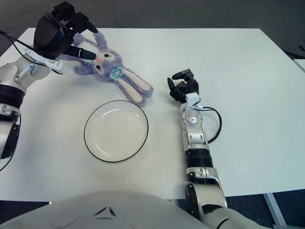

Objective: Put the doll into the plate.

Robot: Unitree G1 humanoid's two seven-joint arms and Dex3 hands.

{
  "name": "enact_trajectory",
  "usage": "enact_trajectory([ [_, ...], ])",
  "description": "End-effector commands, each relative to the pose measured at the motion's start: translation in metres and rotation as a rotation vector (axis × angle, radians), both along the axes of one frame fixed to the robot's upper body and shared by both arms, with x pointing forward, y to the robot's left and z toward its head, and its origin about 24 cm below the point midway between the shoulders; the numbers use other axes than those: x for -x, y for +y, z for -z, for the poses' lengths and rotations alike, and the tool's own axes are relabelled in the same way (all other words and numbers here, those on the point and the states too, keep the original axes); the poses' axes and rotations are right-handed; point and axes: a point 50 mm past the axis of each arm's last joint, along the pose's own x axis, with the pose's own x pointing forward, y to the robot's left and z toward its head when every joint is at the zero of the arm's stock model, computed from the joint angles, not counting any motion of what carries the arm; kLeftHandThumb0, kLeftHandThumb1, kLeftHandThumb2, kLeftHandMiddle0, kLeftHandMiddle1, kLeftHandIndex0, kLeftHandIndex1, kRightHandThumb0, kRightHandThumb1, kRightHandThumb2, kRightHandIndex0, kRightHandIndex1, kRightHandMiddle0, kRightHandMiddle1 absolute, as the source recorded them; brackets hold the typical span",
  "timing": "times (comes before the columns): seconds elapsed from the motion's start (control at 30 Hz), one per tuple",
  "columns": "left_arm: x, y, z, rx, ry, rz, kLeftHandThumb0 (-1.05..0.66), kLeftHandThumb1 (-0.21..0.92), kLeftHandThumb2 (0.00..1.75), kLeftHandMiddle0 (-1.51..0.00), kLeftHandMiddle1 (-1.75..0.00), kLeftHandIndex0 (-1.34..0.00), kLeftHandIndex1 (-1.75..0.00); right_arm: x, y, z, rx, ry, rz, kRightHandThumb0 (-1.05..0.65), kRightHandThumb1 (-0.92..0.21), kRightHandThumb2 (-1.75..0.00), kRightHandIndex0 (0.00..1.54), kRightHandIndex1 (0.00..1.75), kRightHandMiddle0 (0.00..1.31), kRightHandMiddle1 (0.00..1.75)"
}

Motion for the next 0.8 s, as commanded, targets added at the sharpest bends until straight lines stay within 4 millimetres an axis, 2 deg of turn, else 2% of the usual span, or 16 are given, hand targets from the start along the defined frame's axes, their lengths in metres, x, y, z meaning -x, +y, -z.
enact_trajectory([
  [0.0,-0.004,0.006,-0.017,-0.109,-0.035,-0.053,-0.37,0.92,0.06,-0.44,-0.17,-0.43,-0.39,0.006,-0.003,0.021,0.013,0.111,0.011,-0.37,-0.83,-0.54,0.73,1.68,0.37,1.62],
  [0.1,-0.006,0.007,-0.019,-0.135,-0.034,-0.064,-0.40,0.91,0.02,-0.43,-0.06,-0.44,-0.23,0.006,-0.003,0.022,0.014,0.112,0.012,-0.37,-0.83,-0.54,0.74,1.68,0.37,1.62],
  [0.2,-0.006,0.007,-0.019,-0.137,-0.035,-0.063,-0.42,0.91,0.01,-0.42,-0.02,-0.45,-0.17,0.006,-0.003,0.022,0.014,0.112,0.012,-0.37,-0.83,-0.54,0.74,1.68,0.37,1.62],
  [0.4,-0.012,0.009,-0.021,-0.222,0.000,-0.127,-0.46,0.90,0.00,-0.39,0.00,-0.46,-0.13,0.007,-0.006,0.024,0.015,0.122,0.014,-0.37,-0.83,-0.54,0.74,1.68,0.37,1.62],
  [0.77,-0.015,0.009,-0.021,-0.253,0.036,-0.161,-0.48,0.88,0.00,-0.38,0.00,-0.48,-0.10,0.007,-0.007,0.025,0.015,0.126,0.013,-0.37,-0.82,-0.54,0.75,1.68,0.38,1.62],
])
